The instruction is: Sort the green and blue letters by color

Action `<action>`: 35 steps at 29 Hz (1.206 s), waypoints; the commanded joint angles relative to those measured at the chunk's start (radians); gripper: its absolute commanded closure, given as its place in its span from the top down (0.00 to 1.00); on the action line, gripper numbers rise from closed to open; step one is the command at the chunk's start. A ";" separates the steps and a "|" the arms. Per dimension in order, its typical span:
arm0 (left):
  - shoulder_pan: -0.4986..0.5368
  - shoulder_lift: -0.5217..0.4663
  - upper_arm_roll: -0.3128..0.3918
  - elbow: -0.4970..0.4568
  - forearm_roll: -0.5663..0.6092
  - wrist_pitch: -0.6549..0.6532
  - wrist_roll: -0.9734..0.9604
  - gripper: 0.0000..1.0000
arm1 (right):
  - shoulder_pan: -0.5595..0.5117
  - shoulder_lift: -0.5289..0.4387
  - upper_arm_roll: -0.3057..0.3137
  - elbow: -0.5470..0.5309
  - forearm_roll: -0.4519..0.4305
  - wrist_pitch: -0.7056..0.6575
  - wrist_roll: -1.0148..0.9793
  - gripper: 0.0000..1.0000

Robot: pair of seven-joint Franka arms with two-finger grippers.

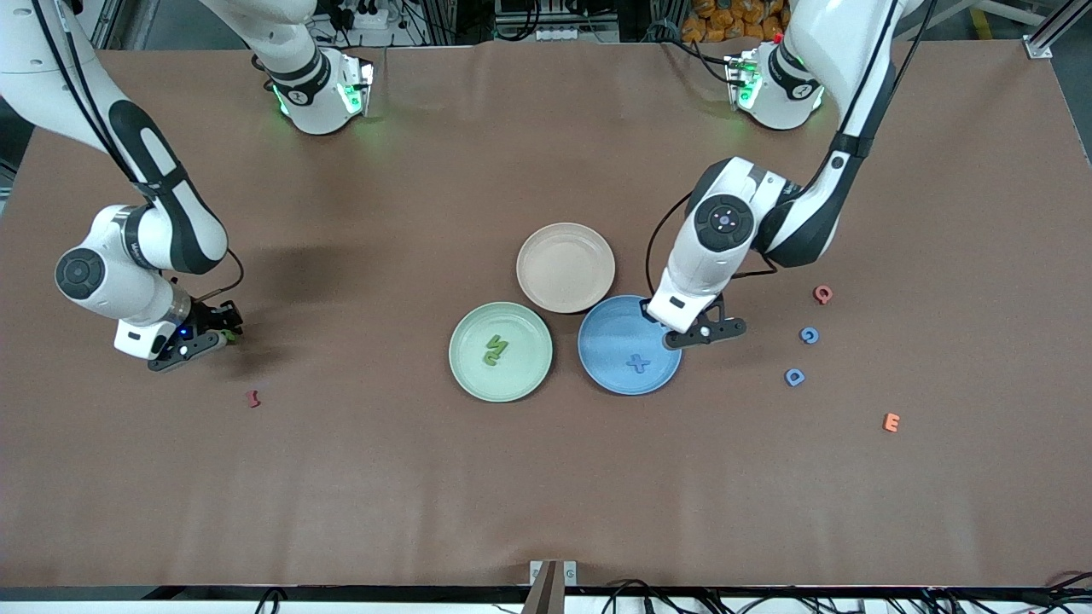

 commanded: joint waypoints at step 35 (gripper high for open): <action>0.017 -0.027 -0.010 -0.033 0.008 0.016 0.008 0.41 | -0.450 -0.117 -0.013 -0.141 -0.034 0.033 -0.711 1.00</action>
